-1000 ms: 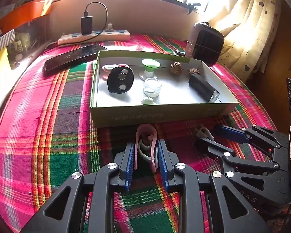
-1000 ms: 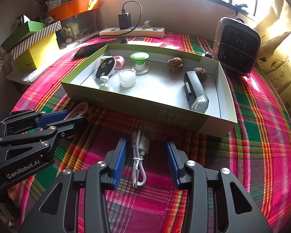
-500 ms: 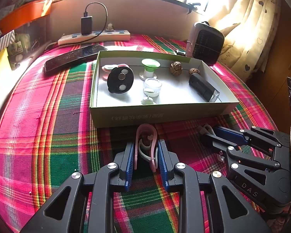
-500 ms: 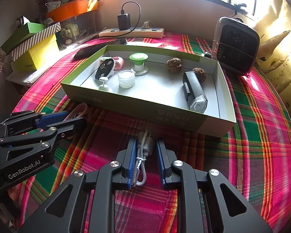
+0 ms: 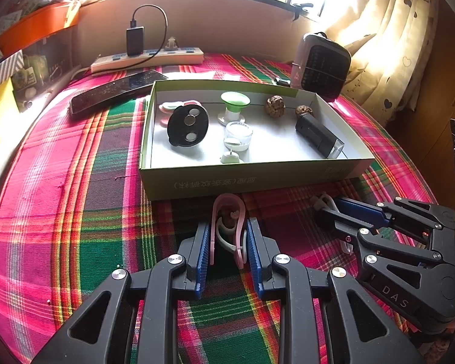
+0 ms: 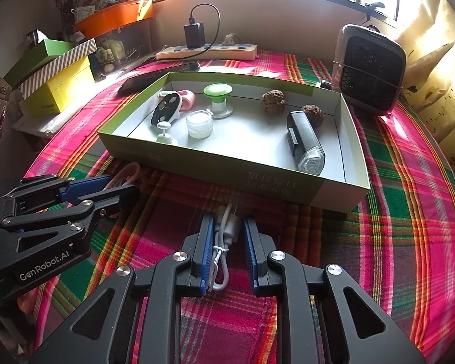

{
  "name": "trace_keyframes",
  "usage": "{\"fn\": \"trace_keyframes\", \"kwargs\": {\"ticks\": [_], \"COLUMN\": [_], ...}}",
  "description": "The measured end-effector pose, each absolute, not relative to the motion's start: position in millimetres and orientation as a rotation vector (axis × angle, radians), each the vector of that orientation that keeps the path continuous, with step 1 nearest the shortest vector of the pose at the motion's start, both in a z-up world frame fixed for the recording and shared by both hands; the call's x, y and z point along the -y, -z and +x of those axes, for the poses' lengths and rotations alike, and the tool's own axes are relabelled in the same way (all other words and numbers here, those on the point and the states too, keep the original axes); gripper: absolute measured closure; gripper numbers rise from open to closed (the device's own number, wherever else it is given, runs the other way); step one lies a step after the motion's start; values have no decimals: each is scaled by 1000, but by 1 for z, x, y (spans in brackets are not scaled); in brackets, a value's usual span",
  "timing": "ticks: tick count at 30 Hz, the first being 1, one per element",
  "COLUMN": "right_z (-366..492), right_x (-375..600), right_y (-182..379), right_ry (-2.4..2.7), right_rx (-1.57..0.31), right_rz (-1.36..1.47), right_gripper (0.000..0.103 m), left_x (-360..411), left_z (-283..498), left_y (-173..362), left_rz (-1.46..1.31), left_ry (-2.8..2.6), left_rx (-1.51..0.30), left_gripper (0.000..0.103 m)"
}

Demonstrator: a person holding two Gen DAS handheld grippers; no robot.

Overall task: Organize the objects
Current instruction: 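Close left tool on the pink ear hook while right tool grips the white cable, then carry the pink ear hook with left tool into the box while right carries the cable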

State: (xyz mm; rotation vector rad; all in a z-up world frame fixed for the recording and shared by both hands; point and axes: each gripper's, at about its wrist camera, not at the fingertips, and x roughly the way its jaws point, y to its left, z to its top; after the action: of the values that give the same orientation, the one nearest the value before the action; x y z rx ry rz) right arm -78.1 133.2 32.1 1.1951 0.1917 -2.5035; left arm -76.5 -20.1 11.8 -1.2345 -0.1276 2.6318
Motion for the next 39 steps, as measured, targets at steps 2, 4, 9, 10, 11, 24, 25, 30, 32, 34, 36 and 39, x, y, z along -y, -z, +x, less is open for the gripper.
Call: {"fn": "trace_keyframes", "kwargs": {"ticks": [2, 4, 9, 10, 11, 24, 25, 30, 32, 34, 36, 39], "right_z": [-78, -77, -77, -77, -77, -90, -93, -107, -112, -117, -122, -130], "right_x": [-133, -134, -137, -138, -138, -149, -150, -152, -153, -154, -154, -155], "right_y": [-33, -35, -42, -43, -45, -70, -72, -76, -78, -79, -79, -80], "right_ry": [2504, 2501, 2499, 2502, 2504, 2517, 2516, 2512, 2511, 2510, 2509, 2509], "right_rx": [-187, -178, -157, -154, -149, -95, -91, -88, -86, -82, -82, -78], "right_rz": [1190, 1179, 1155, 1150, 1145, 1076, 1073, 1069, 1069, 1068, 1068, 1068], "right_gripper": [83, 83, 83, 83, 83, 83, 83, 83, 83, 83, 83, 83], "left_x": [19, 20, 18, 17, 16, 10, 10, 4, 2, 1, 1, 0], "left_z": [-76, -76, -75, -75, -74, -78, -80, -87, -90, -94, -98, -104], "left_y": [-12, -12, -14, -15, -17, -46, -47, -54, -55, -55, -56, -58], "left_rz": [-1235, -1235, -1233, -1228, -1221, -1139, -1136, -1114, -1109, -1110, -1107, -1102], "left_ry": [-2632, -2632, -2623, -2624, -2626, -2637, -2635, -2628, -2629, -2630, -2627, -2633], "left_rx": [128, 126, 126, 121, 116, 90, 91, 83, 80, 85, 93, 91], "left_gripper": [81, 81, 82, 82, 82, 82, 82, 82, 82, 82, 82, 82]}}
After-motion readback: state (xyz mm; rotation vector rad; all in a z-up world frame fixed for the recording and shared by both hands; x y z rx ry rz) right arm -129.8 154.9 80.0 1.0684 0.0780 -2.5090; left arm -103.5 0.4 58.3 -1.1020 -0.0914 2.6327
